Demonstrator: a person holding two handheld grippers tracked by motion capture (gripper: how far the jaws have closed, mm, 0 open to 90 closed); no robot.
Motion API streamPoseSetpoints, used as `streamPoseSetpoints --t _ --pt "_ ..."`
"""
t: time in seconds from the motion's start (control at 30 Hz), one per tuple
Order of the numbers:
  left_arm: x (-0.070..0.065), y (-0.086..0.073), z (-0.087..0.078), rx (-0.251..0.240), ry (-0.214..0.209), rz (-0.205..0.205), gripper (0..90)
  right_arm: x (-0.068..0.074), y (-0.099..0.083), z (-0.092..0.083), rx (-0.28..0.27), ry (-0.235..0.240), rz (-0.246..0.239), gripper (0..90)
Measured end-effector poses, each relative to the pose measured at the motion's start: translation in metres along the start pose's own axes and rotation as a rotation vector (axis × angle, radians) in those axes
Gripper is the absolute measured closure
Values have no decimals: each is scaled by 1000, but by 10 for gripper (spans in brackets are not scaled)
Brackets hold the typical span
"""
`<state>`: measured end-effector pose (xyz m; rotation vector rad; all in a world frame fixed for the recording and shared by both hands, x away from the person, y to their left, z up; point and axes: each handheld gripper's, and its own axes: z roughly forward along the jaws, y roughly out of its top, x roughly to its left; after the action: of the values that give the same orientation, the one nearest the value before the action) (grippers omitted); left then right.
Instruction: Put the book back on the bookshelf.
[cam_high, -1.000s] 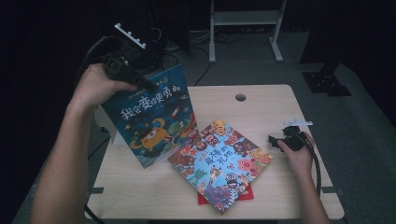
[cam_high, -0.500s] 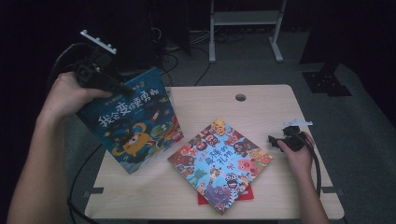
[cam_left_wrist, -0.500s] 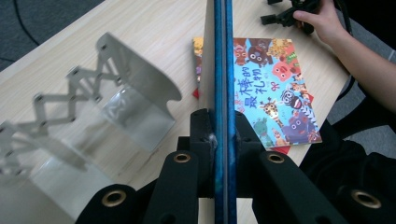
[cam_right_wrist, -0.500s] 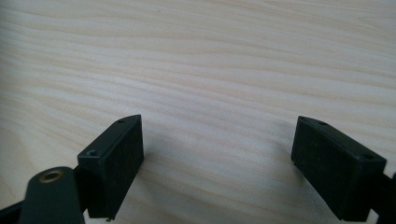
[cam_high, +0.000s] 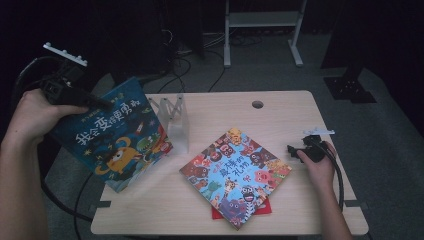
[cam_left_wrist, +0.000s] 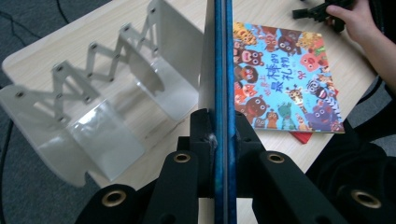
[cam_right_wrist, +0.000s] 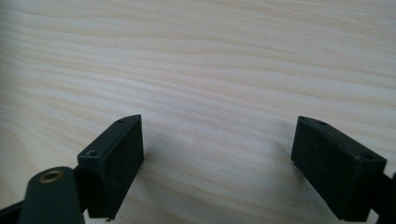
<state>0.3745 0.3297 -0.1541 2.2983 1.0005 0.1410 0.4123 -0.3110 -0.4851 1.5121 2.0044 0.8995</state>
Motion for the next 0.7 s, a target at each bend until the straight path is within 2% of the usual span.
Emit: streamPoseSetpoints --t 0.33,0.7 --pt "19 -31 -15 -15 62 -84 823 0 0 0 0 0 0 159" --pt "43 -55 -20 -9 131 -195 824 0 0 0 1 0 0 157"
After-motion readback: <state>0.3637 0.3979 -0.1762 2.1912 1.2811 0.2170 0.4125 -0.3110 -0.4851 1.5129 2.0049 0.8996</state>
